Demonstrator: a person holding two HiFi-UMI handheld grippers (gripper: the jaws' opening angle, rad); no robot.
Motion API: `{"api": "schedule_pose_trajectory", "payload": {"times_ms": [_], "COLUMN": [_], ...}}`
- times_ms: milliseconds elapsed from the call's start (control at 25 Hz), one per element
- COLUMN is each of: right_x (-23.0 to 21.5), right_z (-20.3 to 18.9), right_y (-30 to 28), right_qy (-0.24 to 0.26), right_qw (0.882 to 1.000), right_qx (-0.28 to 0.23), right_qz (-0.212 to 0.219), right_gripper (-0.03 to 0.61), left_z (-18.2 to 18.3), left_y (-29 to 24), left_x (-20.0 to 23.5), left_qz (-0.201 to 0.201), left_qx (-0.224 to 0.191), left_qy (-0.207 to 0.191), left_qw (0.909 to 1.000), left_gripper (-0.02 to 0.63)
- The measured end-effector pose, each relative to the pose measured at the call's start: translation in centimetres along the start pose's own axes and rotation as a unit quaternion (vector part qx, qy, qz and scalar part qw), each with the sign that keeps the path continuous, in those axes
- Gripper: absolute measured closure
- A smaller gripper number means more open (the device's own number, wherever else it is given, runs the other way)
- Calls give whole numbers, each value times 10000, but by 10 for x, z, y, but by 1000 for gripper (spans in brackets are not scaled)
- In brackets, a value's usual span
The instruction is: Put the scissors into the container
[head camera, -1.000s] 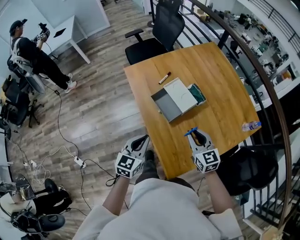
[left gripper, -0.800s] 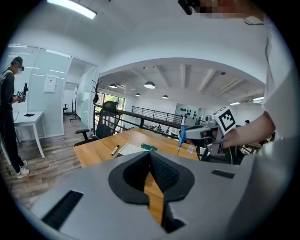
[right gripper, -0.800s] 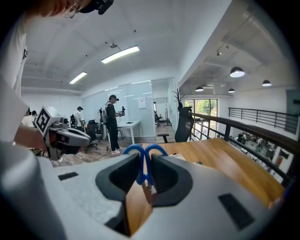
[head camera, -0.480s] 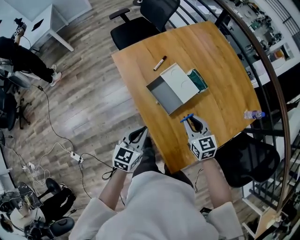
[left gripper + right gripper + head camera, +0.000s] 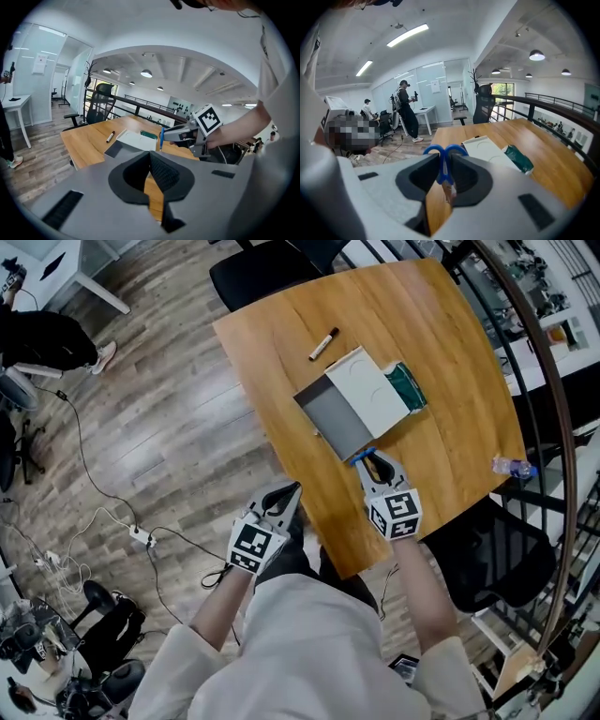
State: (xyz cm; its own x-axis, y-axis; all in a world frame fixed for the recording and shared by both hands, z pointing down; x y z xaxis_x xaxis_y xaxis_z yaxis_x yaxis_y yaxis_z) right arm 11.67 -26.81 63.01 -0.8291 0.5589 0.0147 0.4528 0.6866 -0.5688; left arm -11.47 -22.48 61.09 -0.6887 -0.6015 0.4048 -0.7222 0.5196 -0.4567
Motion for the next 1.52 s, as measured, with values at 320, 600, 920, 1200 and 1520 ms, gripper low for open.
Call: {"api": "schedule_pose_trajectory", "payload": {"times_ms": [320, 600, 920, 1200, 1520], "right_x": [-3, -10, -15, -26, -27], "right_z": [-5, -27, -51, -63, -70], "right_y": [-54, -99, -133, -151, -181], "right_qy": [-10, -37, -162, -313, -205], "right_qw": [9994, 9969, 9938, 9912, 9886], "right_qx": [248, 740, 1095, 1280, 1484], "right_qz": [252, 253, 97, -123, -157], "right_gripper": [497, 497, 497, 495, 494], "left_z": [-10, -11, -21, -21, -29], "left_y": [-17, -23, -29, -31, -27], "left_x": [30, 51, 65, 61, 69], "left_qz": [-16, 52, 31, -6, 21], "left_qx": [131, 177, 243, 214, 278], "left_qy": [98, 84, 228, 314, 422], "left_qw": [9999, 9998, 9994, 9993, 9987], "left_gripper": [620, 620, 620, 620, 620]}}
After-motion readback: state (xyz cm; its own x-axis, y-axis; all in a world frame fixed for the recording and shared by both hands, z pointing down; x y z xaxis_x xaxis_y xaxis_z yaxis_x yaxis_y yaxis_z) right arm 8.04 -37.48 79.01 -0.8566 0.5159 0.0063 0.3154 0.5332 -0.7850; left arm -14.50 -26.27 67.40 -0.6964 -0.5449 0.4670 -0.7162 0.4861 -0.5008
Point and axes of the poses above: the fingertips, and each gripper's own axes: y backward along the fingers, x to its left, z out of its top, the point moved 8 cm from there along y, backward along the fingers, and after that the axes turned 9 degrees about y, right-handed, at the moved point
